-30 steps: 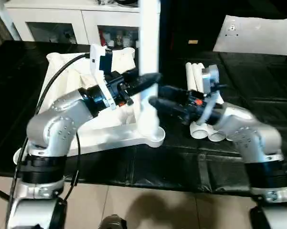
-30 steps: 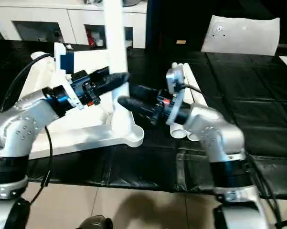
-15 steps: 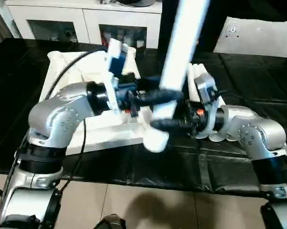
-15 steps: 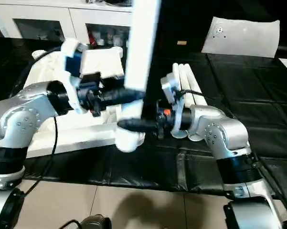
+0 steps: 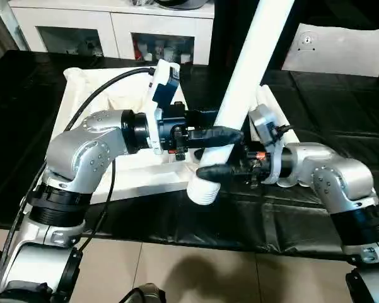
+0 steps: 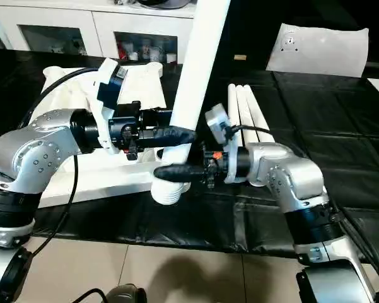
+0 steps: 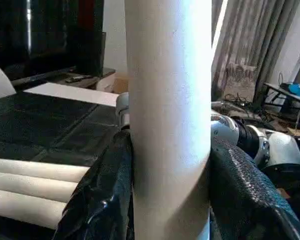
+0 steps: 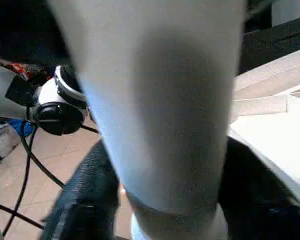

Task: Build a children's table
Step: Pick table leg

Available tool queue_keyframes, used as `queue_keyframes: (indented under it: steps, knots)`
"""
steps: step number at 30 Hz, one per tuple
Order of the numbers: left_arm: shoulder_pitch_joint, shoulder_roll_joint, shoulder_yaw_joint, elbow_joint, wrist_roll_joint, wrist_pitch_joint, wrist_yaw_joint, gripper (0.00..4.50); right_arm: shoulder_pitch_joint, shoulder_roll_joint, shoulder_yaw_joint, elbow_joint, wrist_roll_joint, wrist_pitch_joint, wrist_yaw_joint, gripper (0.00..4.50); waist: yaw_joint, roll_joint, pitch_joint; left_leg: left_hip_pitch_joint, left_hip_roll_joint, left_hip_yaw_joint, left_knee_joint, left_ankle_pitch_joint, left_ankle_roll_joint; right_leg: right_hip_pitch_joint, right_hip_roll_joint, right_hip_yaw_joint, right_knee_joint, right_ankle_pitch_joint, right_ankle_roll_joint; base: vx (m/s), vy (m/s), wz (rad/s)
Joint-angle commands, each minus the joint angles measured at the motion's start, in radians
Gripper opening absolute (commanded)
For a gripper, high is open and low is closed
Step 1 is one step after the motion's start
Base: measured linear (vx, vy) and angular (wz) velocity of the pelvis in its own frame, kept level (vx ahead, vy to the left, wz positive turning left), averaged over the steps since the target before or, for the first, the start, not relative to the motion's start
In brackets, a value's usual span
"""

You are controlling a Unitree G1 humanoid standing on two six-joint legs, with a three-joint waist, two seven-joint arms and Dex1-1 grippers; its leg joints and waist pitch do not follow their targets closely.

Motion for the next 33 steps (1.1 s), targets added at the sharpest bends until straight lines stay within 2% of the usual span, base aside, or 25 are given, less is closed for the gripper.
queue_keyframes:
  steps: [1,3,13,15,21,26,27,30,33]
  knots:
    - [-0.029,0.001,0.000,0.002,0.014,-0.022,0.002,1.88,-0.018,-0.004,0.007,0.004,-0.005,-0.004,0.012,2.28,0.003,-0.012,-0.080,0.027,0.059,-0.009,-0.055,-0.048,0.043,0.039,-0.085,0.038,-0.060,0.058,-0.257,0.000,0.000,0.00]
    - [-0.032,-0.007,0.006,0.011,0.016,-0.025,0.013,1.88,-0.016,-0.002,0.012,0.005,-0.010,-0.006,0.011,2.08,0.003,-0.012,-0.080,0.027,0.058,-0.009,-0.055,-0.052,0.044,0.040,-0.086,0.038,-0.061,0.060,-0.260,0.000,0.000,0.00]
    - [-0.041,-0.019,0.003,0.025,0.028,-0.038,0.010,1.88,-0.003,0.003,0.019,-0.003,-0.023,-0.009,0.000,1.96,0.005,-0.009,-0.081,0.026,0.059,-0.010,-0.054,-0.053,0.042,0.041,-0.086,0.037,-0.059,0.075,-0.266,0.000,0.000,0.00]
    - [-0.040,-0.018,0.001,0.024,0.029,-0.037,0.007,1.88,-0.002,0.005,0.020,-0.003,-0.023,-0.006,-0.002,2.51,0.005,-0.008,-0.082,0.027,0.059,-0.010,-0.054,-0.056,0.042,0.041,-0.086,0.037,-0.059,0.074,-0.267,0.000,0.000,0.00]
    - [-0.036,-0.009,-0.009,0.012,0.025,-0.026,-0.015,1.88,-0.003,0.009,0.019,-0.004,-0.021,-0.001,0.000,3.10,0.005,-0.008,-0.080,0.027,0.060,-0.010,-0.055,-0.066,0.038,0.040,-0.086,0.037,-0.061,0.058,-0.267,0.000,0.000,0.00]
    - [-0.031,0.000,-0.014,0.003,0.023,-0.018,-0.030,1.88,-0.006,0.006,0.022,-0.004,-0.013,0.014,0.013,3.11,0.006,-0.007,-0.081,0.028,0.060,-0.010,-0.055,-0.063,0.038,0.040,-0.086,0.037,-0.059,0.060,-0.266,0.000,0.000,0.00]
    - [-0.030,0.002,-0.015,0.002,0.025,-0.018,-0.032,1.88,-0.006,0.006,0.022,-0.005,-0.012,0.016,0.015,3.11,0.005,-0.010,-0.080,0.027,0.059,-0.010,-0.056,-0.066,0.037,0.041,-0.086,0.037,-0.061,0.055,-0.264,0.000,0.000,0.00]
    - [-0.029,0.000,-0.014,0.002,0.027,-0.018,-0.033,1.88,-0.005,0.006,0.022,-0.005,-0.013,0.018,0.016,2.77,0.006,-0.007,-0.081,0.027,0.060,-0.010,-0.055,-0.062,0.036,0.040,-0.086,0.037,-0.059,0.060,-0.265,0.000,0.000,0.00]
    - [-0.032,-0.002,-0.014,0.003,0.027,-0.017,-0.033,1.88,-0.003,0.007,0.026,-0.004,-0.017,0.015,0.017,2.66,0.006,-0.006,-0.081,0.028,0.060,-0.010,-0.055,-0.063,0.034,0.039,-0.085,0.037,-0.059,0.068,-0.267,0.000,0.000,0.00]
